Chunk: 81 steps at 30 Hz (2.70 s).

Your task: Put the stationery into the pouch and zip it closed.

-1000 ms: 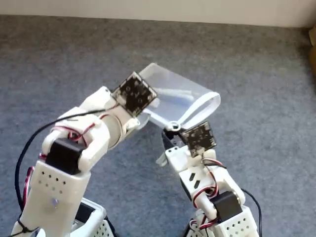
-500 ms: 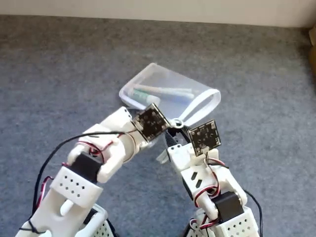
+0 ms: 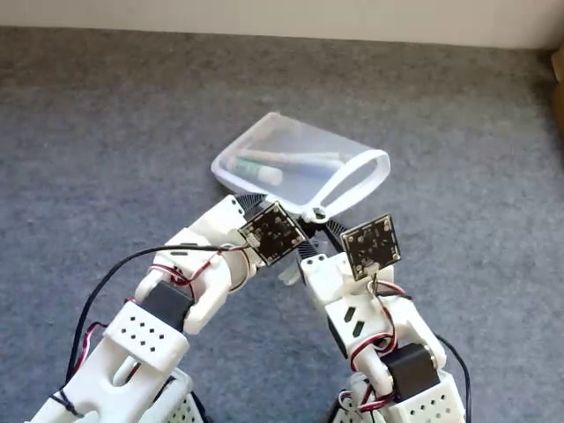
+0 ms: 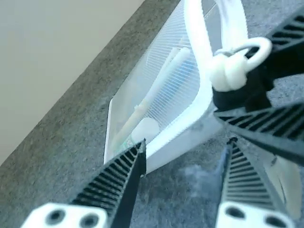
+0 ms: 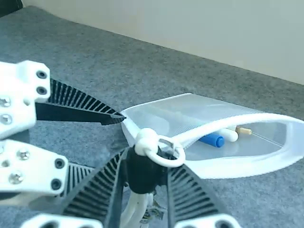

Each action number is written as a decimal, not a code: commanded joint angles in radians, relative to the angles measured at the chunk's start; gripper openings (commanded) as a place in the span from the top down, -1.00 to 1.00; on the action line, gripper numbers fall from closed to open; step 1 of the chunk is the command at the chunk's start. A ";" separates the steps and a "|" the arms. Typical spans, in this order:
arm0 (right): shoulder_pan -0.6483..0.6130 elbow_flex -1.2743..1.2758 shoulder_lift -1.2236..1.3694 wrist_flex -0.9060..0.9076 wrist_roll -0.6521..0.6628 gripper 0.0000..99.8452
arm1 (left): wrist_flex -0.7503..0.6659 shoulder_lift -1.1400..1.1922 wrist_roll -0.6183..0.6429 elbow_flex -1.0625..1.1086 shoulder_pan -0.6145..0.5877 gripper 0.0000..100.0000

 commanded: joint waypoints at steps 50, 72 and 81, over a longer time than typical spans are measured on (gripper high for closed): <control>0.211 0.039 -0.177 -0.223 -0.117 0.99 | -0.161 -0.035 -0.005 0.093 0.044 0.99; 0.351 0.226 -0.177 -0.556 -0.143 0.99 | 0.003 -0.231 -0.002 0.101 -0.001 0.99; 0.351 0.229 -0.177 -0.556 -0.143 0.99 | 0.255 -0.604 -0.002 0.139 -0.001 0.99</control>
